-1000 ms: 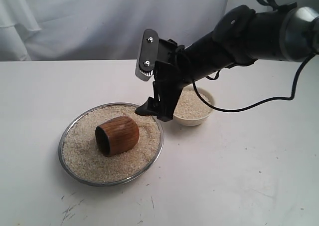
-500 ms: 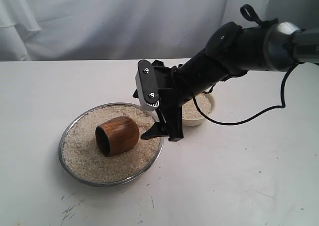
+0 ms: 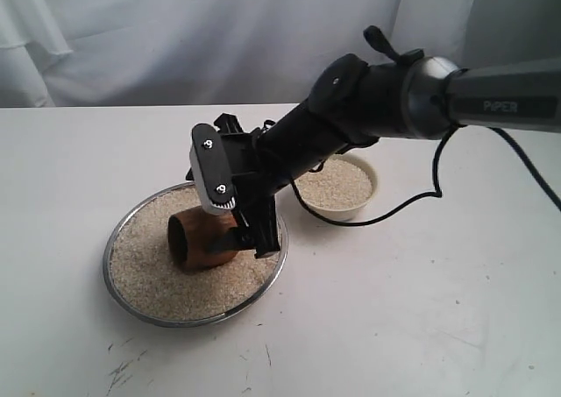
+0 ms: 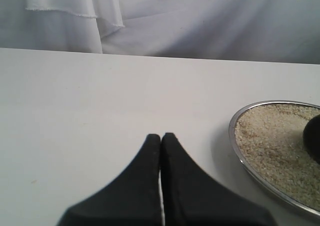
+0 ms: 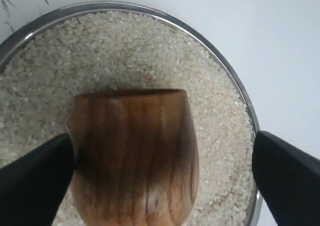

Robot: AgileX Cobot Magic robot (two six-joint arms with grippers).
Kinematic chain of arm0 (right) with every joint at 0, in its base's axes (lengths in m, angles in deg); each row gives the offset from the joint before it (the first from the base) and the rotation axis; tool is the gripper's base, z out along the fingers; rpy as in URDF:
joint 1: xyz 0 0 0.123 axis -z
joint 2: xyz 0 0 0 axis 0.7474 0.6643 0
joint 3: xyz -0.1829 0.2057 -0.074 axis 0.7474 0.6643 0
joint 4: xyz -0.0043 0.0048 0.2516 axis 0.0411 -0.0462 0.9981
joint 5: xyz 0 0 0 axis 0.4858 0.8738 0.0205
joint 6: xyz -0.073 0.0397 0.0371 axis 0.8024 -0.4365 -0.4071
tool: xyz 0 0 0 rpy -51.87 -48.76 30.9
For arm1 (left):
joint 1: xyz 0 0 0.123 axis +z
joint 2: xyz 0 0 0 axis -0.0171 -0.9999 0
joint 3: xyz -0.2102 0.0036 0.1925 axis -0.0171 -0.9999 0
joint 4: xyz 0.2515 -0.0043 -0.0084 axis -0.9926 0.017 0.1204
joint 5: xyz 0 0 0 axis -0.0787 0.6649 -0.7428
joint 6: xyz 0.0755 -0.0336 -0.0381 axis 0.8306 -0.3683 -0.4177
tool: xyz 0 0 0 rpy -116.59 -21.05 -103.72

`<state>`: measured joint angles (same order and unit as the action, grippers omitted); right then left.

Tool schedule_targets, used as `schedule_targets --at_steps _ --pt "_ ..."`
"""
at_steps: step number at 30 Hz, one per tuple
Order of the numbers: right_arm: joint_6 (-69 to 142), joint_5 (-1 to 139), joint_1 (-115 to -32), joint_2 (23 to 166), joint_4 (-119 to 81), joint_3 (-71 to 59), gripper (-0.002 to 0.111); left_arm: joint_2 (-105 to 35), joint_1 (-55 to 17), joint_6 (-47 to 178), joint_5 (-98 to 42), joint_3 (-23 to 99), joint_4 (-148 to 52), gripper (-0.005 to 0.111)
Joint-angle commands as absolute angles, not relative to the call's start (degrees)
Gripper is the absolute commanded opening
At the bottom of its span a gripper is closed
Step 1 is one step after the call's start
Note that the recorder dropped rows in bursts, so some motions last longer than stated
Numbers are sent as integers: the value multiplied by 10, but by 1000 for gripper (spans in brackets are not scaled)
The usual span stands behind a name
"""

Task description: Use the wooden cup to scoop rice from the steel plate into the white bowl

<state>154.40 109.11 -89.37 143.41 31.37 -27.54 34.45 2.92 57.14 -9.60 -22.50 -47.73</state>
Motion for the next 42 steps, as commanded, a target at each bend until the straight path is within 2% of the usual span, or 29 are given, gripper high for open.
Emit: schedule_targets --at_steps 1,8,27,42 --pt "1498 1128 -901 1460 274 -317 87 347 28 571 -100 -228 -478 0" --pt "1416 1176 -901 1488 219 -363 87 347 28 571 -100 -228 -478 0" --pt "1156 1113 -900 1498 219 -362 87 347 28 571 -100 -228 -478 0" --pt "1124 1129 -900 1490 237 -363 87 347 28 571 -100 -228 -478 0"
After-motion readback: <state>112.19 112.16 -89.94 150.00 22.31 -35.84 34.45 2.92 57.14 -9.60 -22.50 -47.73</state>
